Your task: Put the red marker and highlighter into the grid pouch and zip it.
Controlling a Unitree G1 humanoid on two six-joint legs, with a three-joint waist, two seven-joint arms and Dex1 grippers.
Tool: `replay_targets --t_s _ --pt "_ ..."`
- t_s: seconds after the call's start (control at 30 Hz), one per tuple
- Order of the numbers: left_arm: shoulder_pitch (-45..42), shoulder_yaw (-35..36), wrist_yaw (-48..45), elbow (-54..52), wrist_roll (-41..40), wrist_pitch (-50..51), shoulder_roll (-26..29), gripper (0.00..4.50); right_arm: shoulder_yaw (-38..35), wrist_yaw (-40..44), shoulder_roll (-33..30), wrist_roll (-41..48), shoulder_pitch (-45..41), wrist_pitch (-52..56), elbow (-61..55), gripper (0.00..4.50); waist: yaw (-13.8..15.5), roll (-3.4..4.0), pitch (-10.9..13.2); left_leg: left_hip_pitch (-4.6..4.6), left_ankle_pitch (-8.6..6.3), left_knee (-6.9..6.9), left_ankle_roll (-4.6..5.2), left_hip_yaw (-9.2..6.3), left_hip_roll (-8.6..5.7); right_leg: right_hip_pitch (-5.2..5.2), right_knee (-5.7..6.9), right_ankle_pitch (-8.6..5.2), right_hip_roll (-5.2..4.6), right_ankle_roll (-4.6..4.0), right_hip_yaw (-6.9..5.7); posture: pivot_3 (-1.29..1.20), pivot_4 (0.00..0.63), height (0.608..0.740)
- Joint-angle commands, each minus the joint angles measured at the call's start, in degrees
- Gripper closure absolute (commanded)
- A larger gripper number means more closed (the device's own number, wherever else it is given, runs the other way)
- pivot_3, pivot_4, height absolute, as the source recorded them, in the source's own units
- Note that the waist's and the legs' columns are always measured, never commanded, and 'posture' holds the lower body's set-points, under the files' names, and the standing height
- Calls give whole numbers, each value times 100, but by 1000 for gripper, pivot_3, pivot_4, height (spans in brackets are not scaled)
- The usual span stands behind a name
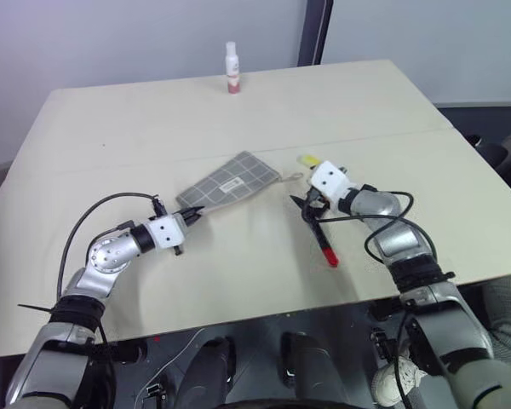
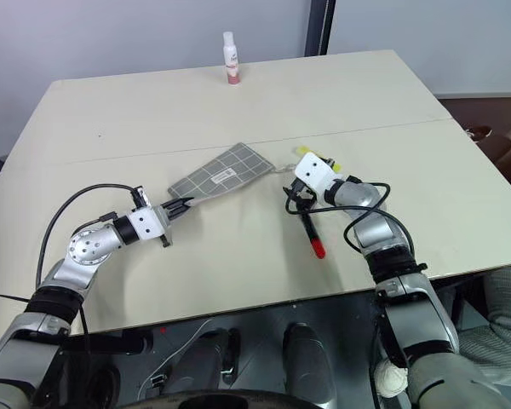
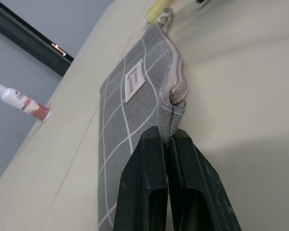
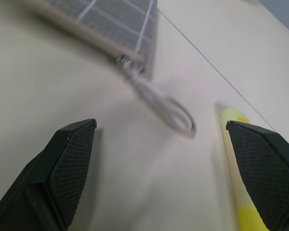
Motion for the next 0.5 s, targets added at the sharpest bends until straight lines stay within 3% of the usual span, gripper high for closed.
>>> replay_targets --t_s 0.03,0.23,0.27,0.37,0.5 --pt "72 149 22 -327 -101 35 86 4500 -36 -41 309 110 -485 -264 719 20 -2 0 0 0 0 1 0 0 0 0 0 3 0 -4 0 0 150 740" --pt "196 178 20 -609 -109 155 136 4500 12 -136 542 -15 -1055 -662 1756 20 13 2 1 -2 0 -1 0 0 -4 0 -5 7 -2 -11 0 0 150 740" --pt "213 203 30 -657 -112 182 168 4500 26 -166 576 -46 -1137 -685 1903 248 11 1 1 -2 0 -1 0 0 -4 0 -4 7 -2 -11 0 0 150 740" --pt "252 250 75 -750 -99 263 215 4500 152 -368 558 -278 -1291 -846 2289 1309 7 2 1 -1 0 -3 0 -1 -4 -1 -2 7 -1 -12 0 0 150 740" --pt "276 255 111 -819 -96 337 183 4500 199 -390 490 -383 -1352 -1020 2362 3361 19 2 1 -2 0 -1 0 -2 -4 -1 -1 7 -1 -11 0 0 150 740"
